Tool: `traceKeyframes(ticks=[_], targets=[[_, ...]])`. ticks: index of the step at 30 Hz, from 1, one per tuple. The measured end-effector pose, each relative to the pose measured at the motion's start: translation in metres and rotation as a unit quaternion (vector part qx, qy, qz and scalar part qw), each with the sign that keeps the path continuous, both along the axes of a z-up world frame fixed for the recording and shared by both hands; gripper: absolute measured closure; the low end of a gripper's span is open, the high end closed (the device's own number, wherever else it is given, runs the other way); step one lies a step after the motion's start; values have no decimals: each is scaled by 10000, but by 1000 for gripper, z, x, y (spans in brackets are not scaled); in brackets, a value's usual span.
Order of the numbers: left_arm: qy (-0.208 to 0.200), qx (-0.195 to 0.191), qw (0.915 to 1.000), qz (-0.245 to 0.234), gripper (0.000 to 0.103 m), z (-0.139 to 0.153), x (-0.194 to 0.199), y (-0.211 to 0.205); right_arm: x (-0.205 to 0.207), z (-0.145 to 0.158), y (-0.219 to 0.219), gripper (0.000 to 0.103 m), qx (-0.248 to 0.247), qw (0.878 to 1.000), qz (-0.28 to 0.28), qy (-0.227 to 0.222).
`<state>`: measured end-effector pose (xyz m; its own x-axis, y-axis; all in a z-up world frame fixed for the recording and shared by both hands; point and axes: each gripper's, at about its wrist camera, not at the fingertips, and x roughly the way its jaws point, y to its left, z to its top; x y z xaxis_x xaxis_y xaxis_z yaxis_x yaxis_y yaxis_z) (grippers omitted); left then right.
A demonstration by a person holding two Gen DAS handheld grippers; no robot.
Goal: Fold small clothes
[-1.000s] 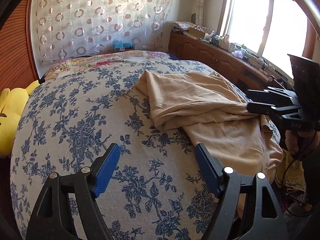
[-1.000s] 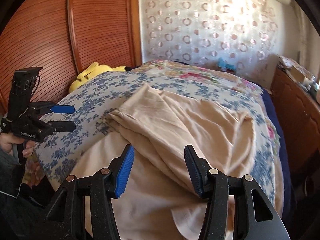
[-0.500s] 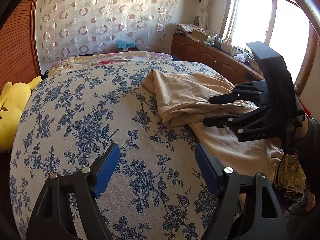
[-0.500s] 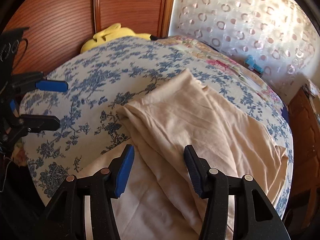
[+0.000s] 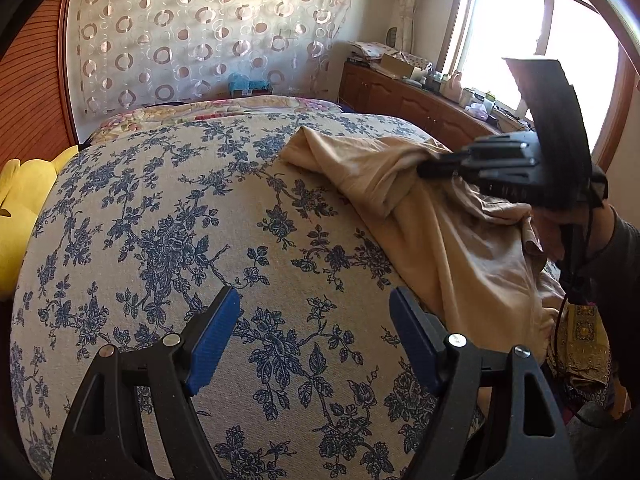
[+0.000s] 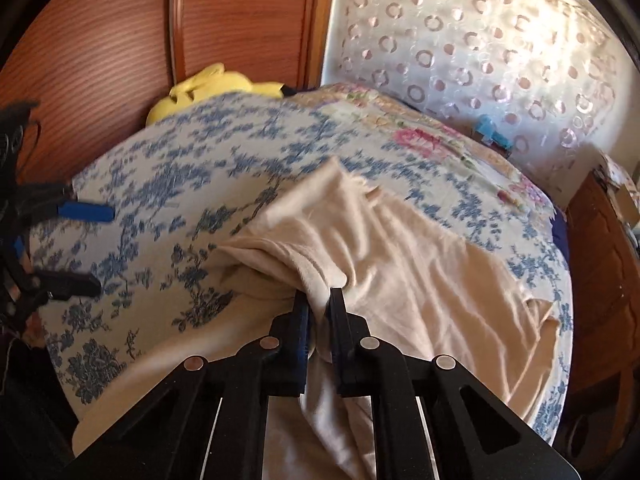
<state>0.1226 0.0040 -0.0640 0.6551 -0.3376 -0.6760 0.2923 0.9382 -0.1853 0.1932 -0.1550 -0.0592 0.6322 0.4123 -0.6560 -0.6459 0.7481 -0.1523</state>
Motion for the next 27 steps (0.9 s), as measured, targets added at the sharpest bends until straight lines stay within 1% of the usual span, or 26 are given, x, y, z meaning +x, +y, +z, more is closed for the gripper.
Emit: traceKeyframes(ticks=[3, 6, 9, 12, 14, 16, 18, 21, 23, 24, 27], targets=[[-2, 7, 10000, -32, 25, 0, 0, -2, 10, 13, -23, 94, 446, 9988, -155, 149], [-2, 2, 10000, -55, 25, 0, -1, -5, 16, 17, -43, 94, 837, 9959, -229, 266], [19, -28, 10000, -93, 25, 0, 0, -7, 18, 11, -48, 94, 962, 9942, -188, 432], [34, 3, 9999, -160, 25, -1, -1, -13, 15, 9, -48, 94, 1134, 9923, -132, 483], [40, 40, 9998, -197, 25, -2, -1, -15, 18, 14, -56, 94, 1316, 9901, -177, 459], [48, 52, 9998, -210, 25, -2, -2, -17, 19, 16, -60, 94, 1377, 9894, -317, 342], [52, 39, 9998, -208, 25, -2, -2, -17, 22, 18, -69, 94, 1514, 9871, -320, 414], [58, 28, 9998, -201, 25, -3, -3, -16, 26, 22, -86, 94, 1738, 9821, -597, 413], [60, 28, 9998, -206, 25, -2, -2, -18, 33, 25, -101, 94, 1775, 9782, -1007, 375], [59, 31, 9998, -211, 25, -2, -2, -18, 39, 25, -112, 94, 1812, 9743, -1287, 367], [54, 23, 9997, -227, 25, -2, -2, -19, 66, 17, -144, 94, 1731, 9610, -2082, 568]])
